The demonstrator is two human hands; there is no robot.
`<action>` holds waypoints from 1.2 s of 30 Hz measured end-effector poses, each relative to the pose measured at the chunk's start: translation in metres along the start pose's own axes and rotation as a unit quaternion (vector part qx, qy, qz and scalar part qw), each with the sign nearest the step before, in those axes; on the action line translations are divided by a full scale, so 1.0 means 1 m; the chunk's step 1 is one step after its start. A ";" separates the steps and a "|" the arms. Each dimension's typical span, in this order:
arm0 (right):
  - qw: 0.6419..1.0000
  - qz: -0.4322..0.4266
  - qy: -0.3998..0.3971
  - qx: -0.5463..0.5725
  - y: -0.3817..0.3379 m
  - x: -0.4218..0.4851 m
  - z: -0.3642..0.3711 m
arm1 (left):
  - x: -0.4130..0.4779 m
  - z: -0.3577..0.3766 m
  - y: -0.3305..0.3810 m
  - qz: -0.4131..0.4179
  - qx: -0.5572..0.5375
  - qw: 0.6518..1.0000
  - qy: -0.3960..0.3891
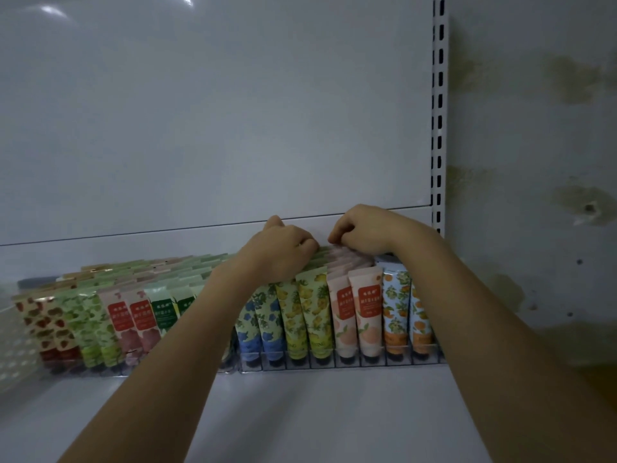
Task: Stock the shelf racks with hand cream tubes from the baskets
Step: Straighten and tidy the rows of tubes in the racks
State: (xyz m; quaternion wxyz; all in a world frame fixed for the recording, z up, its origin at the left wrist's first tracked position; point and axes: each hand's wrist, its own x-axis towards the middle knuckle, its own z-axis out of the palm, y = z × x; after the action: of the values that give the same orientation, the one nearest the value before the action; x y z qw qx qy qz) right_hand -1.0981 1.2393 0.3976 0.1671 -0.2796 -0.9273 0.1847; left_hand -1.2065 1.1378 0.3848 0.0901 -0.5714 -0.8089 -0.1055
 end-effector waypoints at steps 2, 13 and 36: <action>1.000 0.004 -0.006 -0.003 0.000 0.000 0.001 | 0.001 0.001 0.000 -0.004 0.000 1.000 0.003; 1.000 0.007 -0.024 -0.001 -0.002 -0.001 0.001 | 0.006 0.005 -0.006 -0.013 -0.019 1.000 0.020; 0.999 0.041 -0.009 -0.023 0.009 -0.014 -0.023 | 0.000 0.000 0.002 0.038 -0.048 0.998 -0.001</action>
State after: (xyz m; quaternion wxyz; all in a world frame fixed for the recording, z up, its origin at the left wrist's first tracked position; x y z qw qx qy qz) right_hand -1.0739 1.2441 0.4110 0.1442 -0.3193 -0.9206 0.1723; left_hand -1.2043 1.1385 0.3850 0.0653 -0.6053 -0.7809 -0.1399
